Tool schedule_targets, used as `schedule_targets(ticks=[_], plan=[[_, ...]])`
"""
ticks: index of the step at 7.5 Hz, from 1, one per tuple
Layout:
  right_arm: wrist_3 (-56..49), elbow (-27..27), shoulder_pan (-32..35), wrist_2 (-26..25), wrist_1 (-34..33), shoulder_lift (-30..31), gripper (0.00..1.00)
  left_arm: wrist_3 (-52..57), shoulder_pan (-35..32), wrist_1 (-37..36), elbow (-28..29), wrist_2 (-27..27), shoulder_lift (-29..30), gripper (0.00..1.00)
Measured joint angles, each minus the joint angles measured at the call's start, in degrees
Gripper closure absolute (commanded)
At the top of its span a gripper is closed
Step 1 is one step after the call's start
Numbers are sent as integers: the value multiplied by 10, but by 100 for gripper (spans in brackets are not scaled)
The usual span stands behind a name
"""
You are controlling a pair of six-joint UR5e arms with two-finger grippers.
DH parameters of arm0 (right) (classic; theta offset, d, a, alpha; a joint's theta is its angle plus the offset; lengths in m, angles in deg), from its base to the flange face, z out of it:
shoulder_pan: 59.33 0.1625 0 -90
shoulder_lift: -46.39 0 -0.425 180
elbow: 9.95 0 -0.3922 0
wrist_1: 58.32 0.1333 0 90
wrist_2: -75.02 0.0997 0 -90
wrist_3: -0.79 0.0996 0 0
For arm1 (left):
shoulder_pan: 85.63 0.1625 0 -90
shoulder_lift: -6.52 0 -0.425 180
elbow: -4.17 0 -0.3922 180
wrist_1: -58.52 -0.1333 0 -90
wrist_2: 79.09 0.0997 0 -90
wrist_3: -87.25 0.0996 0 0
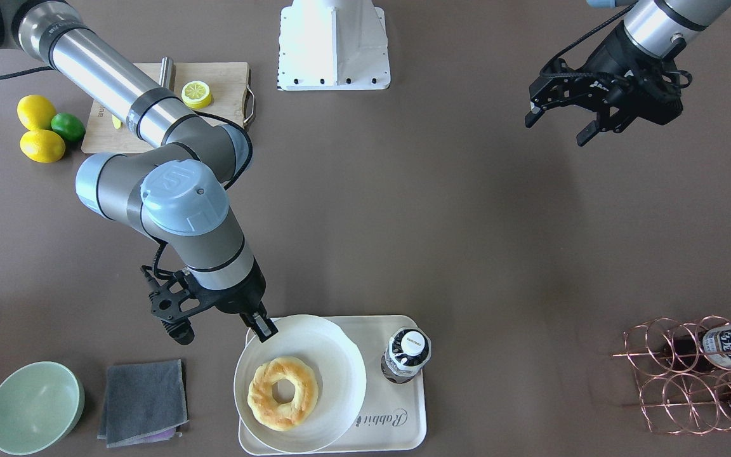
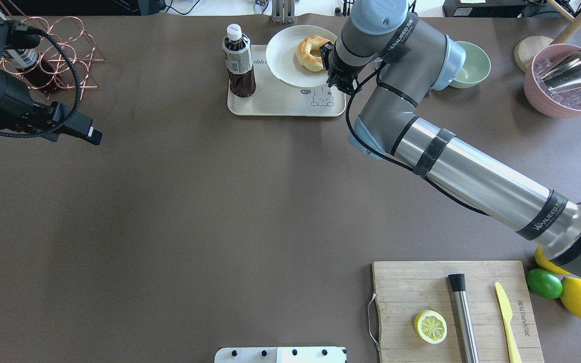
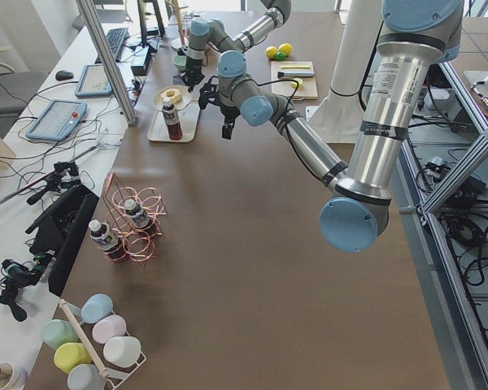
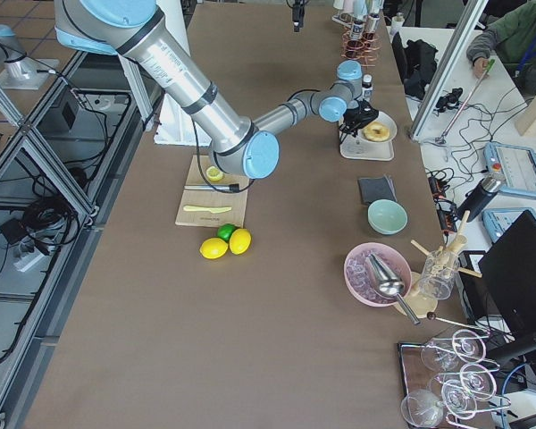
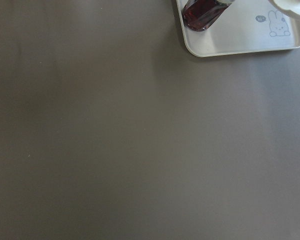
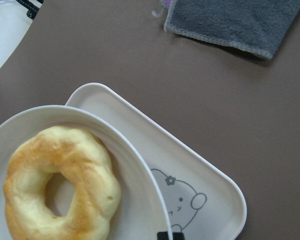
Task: Place donut on tray
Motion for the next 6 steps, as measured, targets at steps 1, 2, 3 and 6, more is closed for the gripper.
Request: schedule_targets(ticks=[1, 2, 3, 6], plan=[[21, -20, -14, -26, 28, -4, 70, 4, -3, 0, 1, -3, -2, 2], [29, -28, -25, -44, 42, -5, 1, 5, -5, 0, 2, -4, -2, 2], [31, -29, -37, -66, 47, -5, 0, 6, -5, 0, 2, -5, -2, 2], [-32, -3, -56, -99, 48, 7, 0, 6, -5, 1, 2, -5, -3, 2]])
